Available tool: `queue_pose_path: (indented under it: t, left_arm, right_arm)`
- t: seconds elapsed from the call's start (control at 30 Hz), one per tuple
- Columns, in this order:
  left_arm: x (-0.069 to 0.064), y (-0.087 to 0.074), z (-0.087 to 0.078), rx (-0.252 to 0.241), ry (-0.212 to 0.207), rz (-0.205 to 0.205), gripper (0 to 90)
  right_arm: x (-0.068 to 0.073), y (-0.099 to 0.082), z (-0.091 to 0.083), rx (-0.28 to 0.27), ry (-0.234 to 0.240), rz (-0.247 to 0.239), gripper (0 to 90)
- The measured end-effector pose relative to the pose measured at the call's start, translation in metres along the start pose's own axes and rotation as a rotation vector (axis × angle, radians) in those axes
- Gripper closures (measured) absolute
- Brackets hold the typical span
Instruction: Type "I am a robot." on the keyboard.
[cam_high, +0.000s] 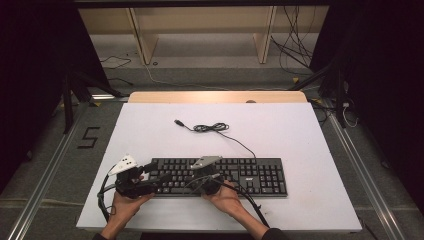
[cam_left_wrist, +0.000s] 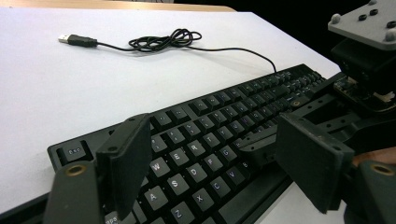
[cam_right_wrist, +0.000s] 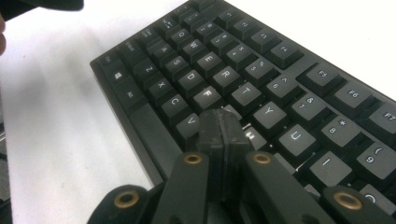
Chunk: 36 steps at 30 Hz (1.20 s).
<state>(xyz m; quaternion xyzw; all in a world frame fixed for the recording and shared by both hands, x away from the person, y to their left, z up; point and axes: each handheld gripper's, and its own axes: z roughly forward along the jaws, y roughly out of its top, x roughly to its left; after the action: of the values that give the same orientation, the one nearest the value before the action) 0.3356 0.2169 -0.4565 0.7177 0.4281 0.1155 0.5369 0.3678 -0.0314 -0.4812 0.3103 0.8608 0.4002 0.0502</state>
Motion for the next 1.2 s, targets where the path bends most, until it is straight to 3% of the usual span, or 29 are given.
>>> queue_pose_path:
  t: [0.13, 0.33, 0.5, 0.57, 0.77, 1.03, 1.2]
  left_arm:
    - [0.0, 0.0, 0.0, 0.003, 0.0, 0.003, 26.9]
    - [0.0, 0.0, 0.0, 0.001, -0.004, 0.007, 26.9]
    - [0.0, 0.0, 0.0, -0.002, -0.004, 0.004, 26.9]
    - [0.0, 0.0, -0.001, -0.001, -0.004, 0.006, 26.9]
    - [-0.001, 0.0, 0.0, 0.002, -0.004, 0.011, 26.9]
    - [0.0, 0.0, -0.001, -0.002, -0.005, 0.008, 26.9]
    - [0.0, 0.0, -0.001, -0.003, -0.005, 0.01, 26.9]
  right_arm:
    - [0.002, -0.002, 0.002, 0.001, -0.013, -0.021, 90.0]
    - [-0.002, 0.001, -0.004, -0.02, -0.002, 0.01, 90.0]
    - [-0.02, 0.007, -0.029, -0.118, -0.018, 0.061, 78.7]
    - [-0.027, 0.006, -0.038, -0.15, -0.009, 0.081, 66.6]
    - [-0.036, 0.001, -0.055, -0.193, -0.032, 0.104, 48.1]
    - [-0.042, 0.0, -0.066, -0.214, -0.051, 0.101, 35.0]
    - [-0.045, -0.003, -0.075, -0.239, -0.058, 0.101, 31.7]
